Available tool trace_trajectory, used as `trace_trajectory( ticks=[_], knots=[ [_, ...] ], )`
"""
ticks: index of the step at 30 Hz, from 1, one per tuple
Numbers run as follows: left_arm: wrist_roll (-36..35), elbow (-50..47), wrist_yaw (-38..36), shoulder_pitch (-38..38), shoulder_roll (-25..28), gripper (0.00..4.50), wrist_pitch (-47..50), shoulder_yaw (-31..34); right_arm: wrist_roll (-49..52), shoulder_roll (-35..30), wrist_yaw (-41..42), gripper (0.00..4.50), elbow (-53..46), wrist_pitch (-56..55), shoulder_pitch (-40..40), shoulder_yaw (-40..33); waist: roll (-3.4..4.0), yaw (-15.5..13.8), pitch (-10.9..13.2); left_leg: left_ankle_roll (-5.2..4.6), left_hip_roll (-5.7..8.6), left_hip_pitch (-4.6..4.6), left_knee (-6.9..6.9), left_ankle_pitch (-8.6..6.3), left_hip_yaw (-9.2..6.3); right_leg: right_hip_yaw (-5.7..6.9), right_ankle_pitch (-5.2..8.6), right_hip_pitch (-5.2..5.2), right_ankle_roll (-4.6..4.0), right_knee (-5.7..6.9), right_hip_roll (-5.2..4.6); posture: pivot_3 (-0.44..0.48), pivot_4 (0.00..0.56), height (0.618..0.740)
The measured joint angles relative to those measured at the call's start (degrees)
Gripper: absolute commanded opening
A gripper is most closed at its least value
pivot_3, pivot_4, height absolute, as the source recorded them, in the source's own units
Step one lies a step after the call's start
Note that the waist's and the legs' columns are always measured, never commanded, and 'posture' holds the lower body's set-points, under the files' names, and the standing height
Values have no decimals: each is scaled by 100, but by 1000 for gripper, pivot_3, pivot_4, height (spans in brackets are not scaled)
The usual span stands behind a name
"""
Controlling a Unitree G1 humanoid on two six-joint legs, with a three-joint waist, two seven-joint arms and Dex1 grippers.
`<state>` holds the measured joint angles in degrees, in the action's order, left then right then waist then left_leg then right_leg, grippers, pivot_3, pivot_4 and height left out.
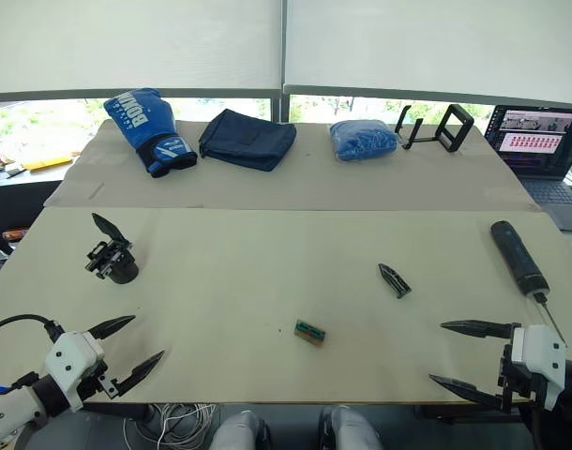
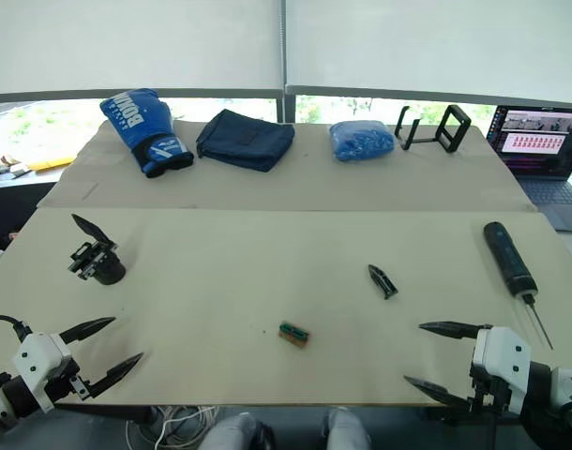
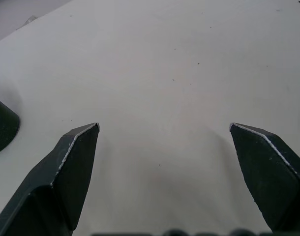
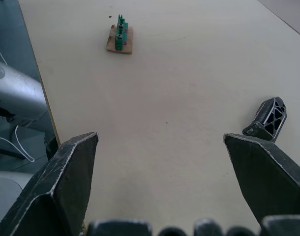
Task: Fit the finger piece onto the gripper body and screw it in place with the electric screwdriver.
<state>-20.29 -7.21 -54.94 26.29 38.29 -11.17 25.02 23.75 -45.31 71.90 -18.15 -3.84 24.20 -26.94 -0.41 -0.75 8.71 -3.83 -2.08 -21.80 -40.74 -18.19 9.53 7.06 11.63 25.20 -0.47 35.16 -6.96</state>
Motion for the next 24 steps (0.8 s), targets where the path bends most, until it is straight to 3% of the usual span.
trace_trajectory(
  ticks=[7,11,19,24],
  knots=[
    [-156,-101,530,-94,-389,4500,132,210,42,26,-281,4481,-146,341,-635,583,0,9,0,2,0,5,0,1,-3,-4,-2,-1,-1,4,-1,0,150,740],
    [-199,110,924,-26,-641,4500,130,597,309,512,-751,4481,-429,459,-943,744,1,10,0,8,-1,3,2,4,-4,1,-33,0,5,8,1,0,150,740],
    [-660,780,1788,41,-1315,4500,353,1346,897,1247,-734,4481,-868,240,-1321,1458,-9,4,-2,-5,-1,11,-2,-6,-5,4,-23,4,41,-3,-2,0,150,740],
    [-1085,742,2280,45,-1423,4500,1190,1477,936,1565,-724,4481,-1013,-12,-1556,1818,-10,-9,-2,-4,0,16,-3,-6,-2,6,-28,2,38,-4,-1,0,150,740]
  ],
)
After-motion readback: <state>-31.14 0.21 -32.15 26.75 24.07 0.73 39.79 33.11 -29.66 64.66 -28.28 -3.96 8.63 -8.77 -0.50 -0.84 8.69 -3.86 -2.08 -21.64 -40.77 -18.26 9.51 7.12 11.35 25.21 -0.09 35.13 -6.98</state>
